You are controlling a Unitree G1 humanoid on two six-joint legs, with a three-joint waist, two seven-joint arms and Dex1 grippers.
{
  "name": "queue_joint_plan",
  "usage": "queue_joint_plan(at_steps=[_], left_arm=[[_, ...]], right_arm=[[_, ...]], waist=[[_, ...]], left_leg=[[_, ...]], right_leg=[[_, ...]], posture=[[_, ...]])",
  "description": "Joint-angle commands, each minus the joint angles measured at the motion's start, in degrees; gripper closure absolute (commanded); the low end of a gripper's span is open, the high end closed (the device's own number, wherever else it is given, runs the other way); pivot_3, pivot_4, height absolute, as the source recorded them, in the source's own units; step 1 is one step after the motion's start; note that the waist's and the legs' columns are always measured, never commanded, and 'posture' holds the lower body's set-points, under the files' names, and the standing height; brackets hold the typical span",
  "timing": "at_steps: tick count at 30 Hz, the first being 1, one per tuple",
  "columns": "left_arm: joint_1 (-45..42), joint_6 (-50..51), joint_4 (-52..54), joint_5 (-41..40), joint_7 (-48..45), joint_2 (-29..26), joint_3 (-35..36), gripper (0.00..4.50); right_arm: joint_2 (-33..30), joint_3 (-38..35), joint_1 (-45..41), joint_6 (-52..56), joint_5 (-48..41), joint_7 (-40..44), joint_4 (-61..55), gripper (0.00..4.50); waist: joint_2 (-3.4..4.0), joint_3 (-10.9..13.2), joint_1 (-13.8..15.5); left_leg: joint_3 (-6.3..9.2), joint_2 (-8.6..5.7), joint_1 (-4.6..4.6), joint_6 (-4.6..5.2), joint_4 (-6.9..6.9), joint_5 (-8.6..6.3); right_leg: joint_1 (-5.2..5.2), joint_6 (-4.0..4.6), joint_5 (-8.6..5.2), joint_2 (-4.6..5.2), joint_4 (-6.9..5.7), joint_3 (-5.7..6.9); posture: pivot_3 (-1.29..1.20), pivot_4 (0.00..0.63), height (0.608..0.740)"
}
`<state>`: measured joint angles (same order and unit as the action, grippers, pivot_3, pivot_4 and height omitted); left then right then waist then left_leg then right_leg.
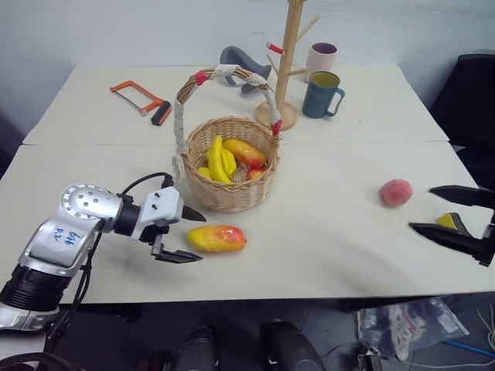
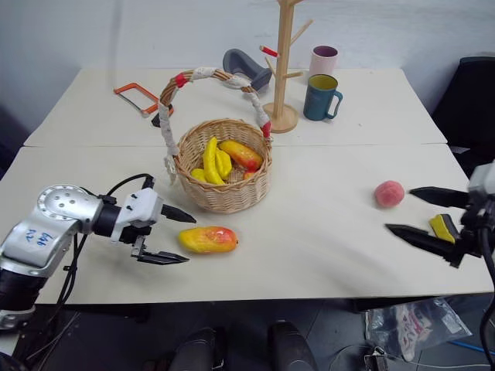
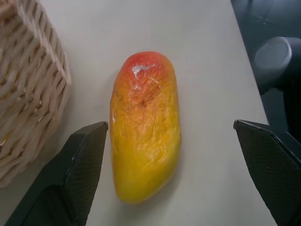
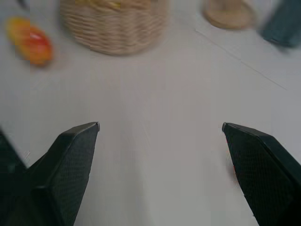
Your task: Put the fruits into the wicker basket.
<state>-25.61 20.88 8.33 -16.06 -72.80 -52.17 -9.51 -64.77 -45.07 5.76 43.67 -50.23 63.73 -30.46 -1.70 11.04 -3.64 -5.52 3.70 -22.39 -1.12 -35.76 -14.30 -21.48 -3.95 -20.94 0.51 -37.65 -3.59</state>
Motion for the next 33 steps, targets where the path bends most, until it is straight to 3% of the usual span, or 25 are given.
queue_joint_plan(at_steps=[1, 8, 12, 22, 29, 33], left_arm=[[1.01, -2.0, -0.47, 3.48, 2.21, 0.96, -1.32, 0.0], [1.21, -8.4, -4.82, 8.37, 3.25, 3.22, -3.67, 0.0], [0.23, -9.68, -6.5, 9.29, 4.33, 4.62, -3.16, 1.16], [-1.21, -10.22, -9.25, 9.71, 4.27, 6.21, -2.64, 4.09], [-2.0, -9.4, -9.65, 7.29, 3.27, 6.59, -0.66, 4.09], [-0.58, -7.86, -7.63, 4.74, 0.87, 5.33, 0.78, 3.2]], right_arm=[[-2.0, 3.52, -8.17, 2.6, -10.02, -4.69, -3.45, 0.19], [-1.83, 10.34, -16.77, 4.04, -16.14, -11.3, -7.3, 0.19], [-1.55, 11.15, -18.85, 5.07, -20.92, -14.95, -7.97, 0.15], [-2.13, 9.91, -16.59, 5.52, -19.56, -15.96, -8.22, 0.15], [-1.84, 9.73, -15.84, 4.81, -18.28, -15.5, -7.75, 0.15], [-1.65, 10.29, -15.74, 4.62, -17.29, -15.51, -7.49, 0.15]], waist=[[-0.04, 0.03, 0.28], [-0.07, 0.04, 0.56], [-0.07, 0.04, 0.56], [-0.06, 0.04, 0.45], [-0.06, 0.04, 0.5], [-0.06, 0.04, 0.47]], left_leg=[[0.0, 0.01, -0.02, 0.02, -0.05, -0.03], [0.0, 0.03, -0.14, 0.08, -0.13, -0.1], [0.0, 0.03, -0.25, 0.13, -0.18, -0.12], [0.04, 0.05, -0.26, 0.14, -0.24, -0.12], [0.04, 0.05, -0.26, 0.13, -0.27, -0.12], [0.04, 0.05, -0.26, 0.13, -0.27, -0.12]], right_leg=[[-0.01, 0.0, 0.0, 0.02, 0.01, 0.01], [-0.1, 0.02, -0.01, 0.09, 0.02, 0.04], [-0.14, 0.02, -0.01, 0.14, 0.03, 0.08], [-0.13, 0.01, 0.0, 0.13, -0.01, 0.12], [-0.13, 0.01, 0.0, 0.12, -0.03, 0.13], [-0.13, 0.01, 0.0, 0.12, -0.04, 0.14]], posture=[[0.0, 0.15, 0.74], [0.0, 0.15, 0.74], [0.0, 0.15, 0.74], [0.0, 0.15, 0.74], [0.0, 0.15, 0.74], [0.0, 0.15, 0.74]])
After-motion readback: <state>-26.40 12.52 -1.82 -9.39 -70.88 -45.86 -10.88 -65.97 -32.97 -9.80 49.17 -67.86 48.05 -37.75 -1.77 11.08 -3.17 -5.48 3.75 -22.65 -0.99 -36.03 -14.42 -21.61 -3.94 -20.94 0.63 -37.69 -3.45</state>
